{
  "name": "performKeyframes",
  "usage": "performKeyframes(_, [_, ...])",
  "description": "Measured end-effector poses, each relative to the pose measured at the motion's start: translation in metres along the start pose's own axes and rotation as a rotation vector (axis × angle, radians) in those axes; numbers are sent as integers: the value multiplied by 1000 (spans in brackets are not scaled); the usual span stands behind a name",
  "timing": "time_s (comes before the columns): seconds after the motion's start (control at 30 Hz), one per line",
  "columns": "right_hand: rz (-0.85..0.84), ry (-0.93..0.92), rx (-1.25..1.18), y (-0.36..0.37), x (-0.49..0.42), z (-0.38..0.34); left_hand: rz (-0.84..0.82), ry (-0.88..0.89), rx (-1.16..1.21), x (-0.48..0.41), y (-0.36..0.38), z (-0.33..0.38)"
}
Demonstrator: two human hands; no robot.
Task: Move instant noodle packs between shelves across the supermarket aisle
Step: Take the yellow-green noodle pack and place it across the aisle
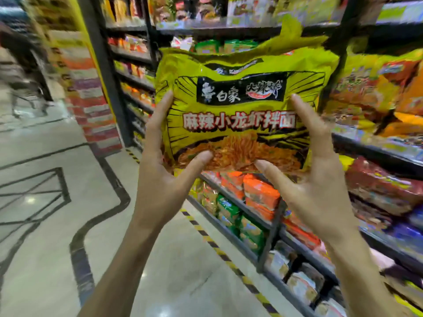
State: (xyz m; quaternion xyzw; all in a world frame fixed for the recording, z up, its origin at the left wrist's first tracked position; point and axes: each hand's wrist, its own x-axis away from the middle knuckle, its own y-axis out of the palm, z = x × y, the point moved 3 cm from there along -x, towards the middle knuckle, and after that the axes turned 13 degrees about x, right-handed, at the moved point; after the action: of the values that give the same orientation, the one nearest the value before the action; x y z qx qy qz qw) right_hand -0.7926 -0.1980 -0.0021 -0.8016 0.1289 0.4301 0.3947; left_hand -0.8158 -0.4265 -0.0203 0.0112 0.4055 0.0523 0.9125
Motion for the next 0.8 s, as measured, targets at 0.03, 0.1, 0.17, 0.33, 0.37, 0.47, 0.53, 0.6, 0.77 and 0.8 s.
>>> performKeyframes(0.03, [-16,2,-26,13,-1,-3,20,-8,-19,4,-12,-2])
performKeyframes(0.1, [-44,6,-66,37,-4,-9,45,-15,-46,8,-33,-6])
performKeyframes(0.17, [-60,-10,-80,58,-10,-13,59,-33,-73,7,-51,-14])
performKeyframes(0.33, [-108,-1,-134,113,-34,-14,102,-65,-152,-9,-88,-42])
performKeyframes(0.37, [-114,5,-149,124,-41,-13,113,-65,-160,-15,-95,-49])
performKeyframes(0.47, [-137,16,-182,158,-65,-8,135,-97,-152,-36,-113,-73])
performKeyframes(0.53, [-153,21,-204,184,-83,-4,144,-102,-159,-54,-127,-91])
performKeyframes(0.6, [-168,8,-207,211,-102,1,145,-106,-152,-71,-140,-110])
performKeyframes(0.77, [-274,2,-267,282,-144,12,255,-136,-136,-97,-173,-157])
performKeyframes(0.8, [-290,-8,-272,295,-151,13,266,-141,-135,-102,-180,-167])
